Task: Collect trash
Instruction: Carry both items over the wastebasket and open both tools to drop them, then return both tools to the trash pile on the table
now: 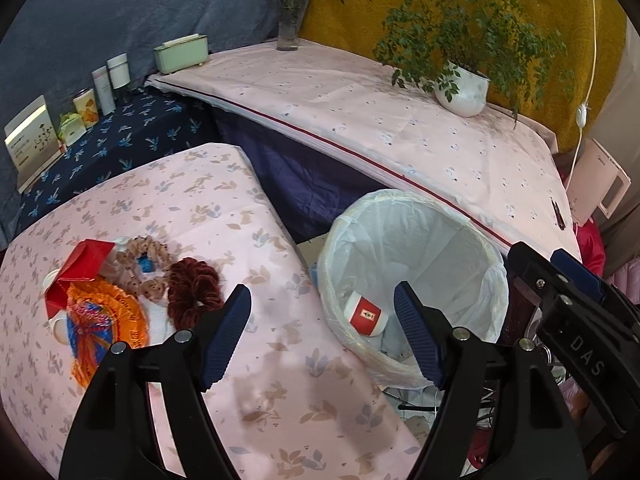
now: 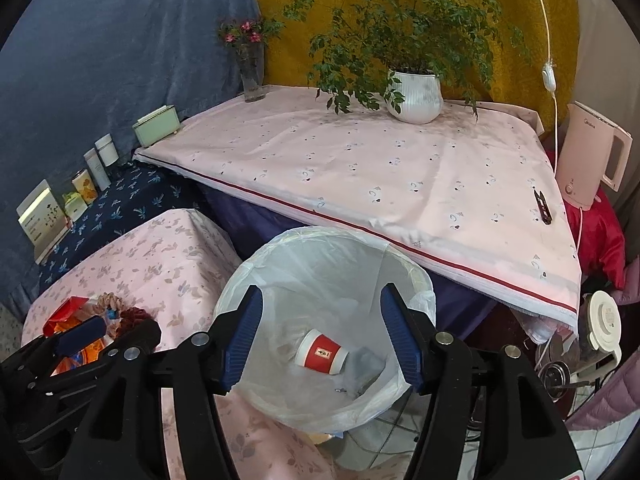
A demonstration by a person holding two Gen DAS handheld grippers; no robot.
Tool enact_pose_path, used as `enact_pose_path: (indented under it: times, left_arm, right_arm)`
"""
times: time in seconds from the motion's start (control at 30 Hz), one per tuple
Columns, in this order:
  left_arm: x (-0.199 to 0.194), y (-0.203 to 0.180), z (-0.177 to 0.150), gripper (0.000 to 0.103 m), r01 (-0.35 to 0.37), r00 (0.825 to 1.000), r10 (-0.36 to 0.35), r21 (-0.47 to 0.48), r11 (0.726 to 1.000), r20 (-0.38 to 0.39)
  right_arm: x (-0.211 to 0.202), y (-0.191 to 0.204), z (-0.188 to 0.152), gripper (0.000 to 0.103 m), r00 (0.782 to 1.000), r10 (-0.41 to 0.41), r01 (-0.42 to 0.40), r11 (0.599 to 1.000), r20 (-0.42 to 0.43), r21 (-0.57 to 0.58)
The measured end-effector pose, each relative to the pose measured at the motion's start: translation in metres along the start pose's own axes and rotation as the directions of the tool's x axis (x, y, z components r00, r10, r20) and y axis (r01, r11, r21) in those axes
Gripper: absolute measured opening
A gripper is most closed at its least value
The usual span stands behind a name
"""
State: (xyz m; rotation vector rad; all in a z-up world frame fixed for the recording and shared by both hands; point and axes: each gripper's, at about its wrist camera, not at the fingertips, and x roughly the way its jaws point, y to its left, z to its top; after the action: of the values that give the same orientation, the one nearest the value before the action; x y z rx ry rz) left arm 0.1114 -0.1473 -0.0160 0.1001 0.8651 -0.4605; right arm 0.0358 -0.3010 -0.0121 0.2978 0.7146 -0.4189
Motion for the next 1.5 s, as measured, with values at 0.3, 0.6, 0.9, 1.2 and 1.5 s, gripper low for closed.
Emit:
enact_pose_path:
  times: [0.3,0.6,0.9,1.2,1.5]
  left_arm:
    - [-0.021,0.044,-0.007,0.078,-0.068,0.997,0.071,-0.089,0.994,0.032]
    - [-0.038,0.092,-0.019,0.083,-0.161,0.984,0.171,-0.169,0.972,0.042]
    - [-0.040,0.134,-0.037,0.083,-0.232,0.971,0.238,-0.230,0.945,-0.002]
    - [-0.036,0.162,-0.056,0.090,-0.270,0.962,0.268,-0.284,0.920,-0.048]
    - [-0.022,0.177,-0.066,0.090,-0.282,0.959,0.266,-0.305,0.909,-0.095]
  right_arm:
    - [-0.009,0.037,-0.005,0.062,0.999,0.039,-0.039,0.998,-0.005,-0.056]
    - [-0.015,0.079,-0.010,0.065,0.997,0.080,-0.081,0.989,-0.010,-0.122]
    - [-0.011,0.116,-0.023,0.066,0.992,0.119,-0.125,0.976,-0.046,-0.177]
    - [0.001,0.150,-0.042,0.066,0.985,0.143,-0.161,0.960,-0.095,-0.230]
    - [0.022,0.175,-0.057,0.067,0.977,0.152,-0.188,0.947,-0.150,-0.260]
